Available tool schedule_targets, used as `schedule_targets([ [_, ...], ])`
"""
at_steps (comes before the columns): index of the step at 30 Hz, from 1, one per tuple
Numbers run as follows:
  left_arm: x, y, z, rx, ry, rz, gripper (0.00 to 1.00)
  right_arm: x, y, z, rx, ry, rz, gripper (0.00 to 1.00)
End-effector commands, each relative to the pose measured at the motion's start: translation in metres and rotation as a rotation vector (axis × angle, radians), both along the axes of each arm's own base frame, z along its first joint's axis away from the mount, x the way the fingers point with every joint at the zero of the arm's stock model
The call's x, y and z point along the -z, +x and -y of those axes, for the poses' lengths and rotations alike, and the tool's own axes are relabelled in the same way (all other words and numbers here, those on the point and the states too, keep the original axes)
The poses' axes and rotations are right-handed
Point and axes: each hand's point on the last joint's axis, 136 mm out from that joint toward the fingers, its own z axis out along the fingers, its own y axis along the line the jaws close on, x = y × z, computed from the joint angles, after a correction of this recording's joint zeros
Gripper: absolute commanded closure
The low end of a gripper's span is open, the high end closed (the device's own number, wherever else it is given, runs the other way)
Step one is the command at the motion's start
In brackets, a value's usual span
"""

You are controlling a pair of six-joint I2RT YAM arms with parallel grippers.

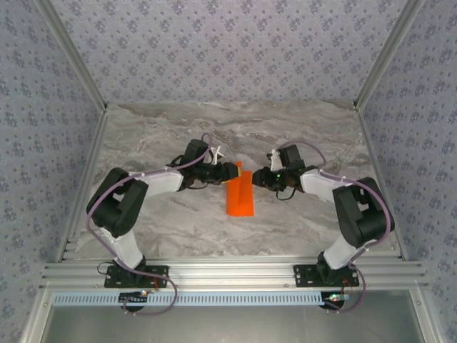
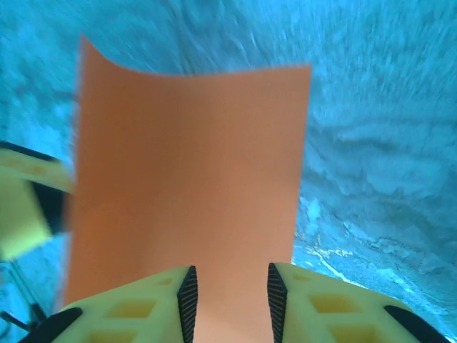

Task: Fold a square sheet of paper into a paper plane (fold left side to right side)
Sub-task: First fold in half a square sheet of paper at the center of the table.

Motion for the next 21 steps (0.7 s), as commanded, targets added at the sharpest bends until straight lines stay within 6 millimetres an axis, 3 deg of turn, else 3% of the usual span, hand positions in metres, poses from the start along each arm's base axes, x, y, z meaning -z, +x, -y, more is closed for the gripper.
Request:
schedule_targets([
  [1, -0.014, 0.01, 0.008, -0.004, -0.03, 0.059, 0.72, -0.025, -0.002, -0.012, -0.014, 0.125, 0.037, 0.55],
  [7, -0.007, 0.012, 0.007, -0.017, -0.013, 0.052, 0.83, -0.038, 0.002, -0.031, -0.012, 0.262, 0.032, 0.53],
  [13, -0.006, 0.012, 0.007, -0.018, -0.007, 0.052, 0.86, -0.03, -0.002, -0.046, -0.039, 0.274, 0.003, 0.55],
  [16, -0.006, 0.012, 0.006, -0.016, -0.004, 0.051, 0.86, -0.027, -0.003, -0.051, -0.053, 0.278, -0.008, 0.61],
  [21, -0.009, 0.011, 0.005, -0.02, 0.001, 0.059, 0.86, -0.015, -0.005, -0.049, -0.055, 0.223, -0.033, 0.86],
])
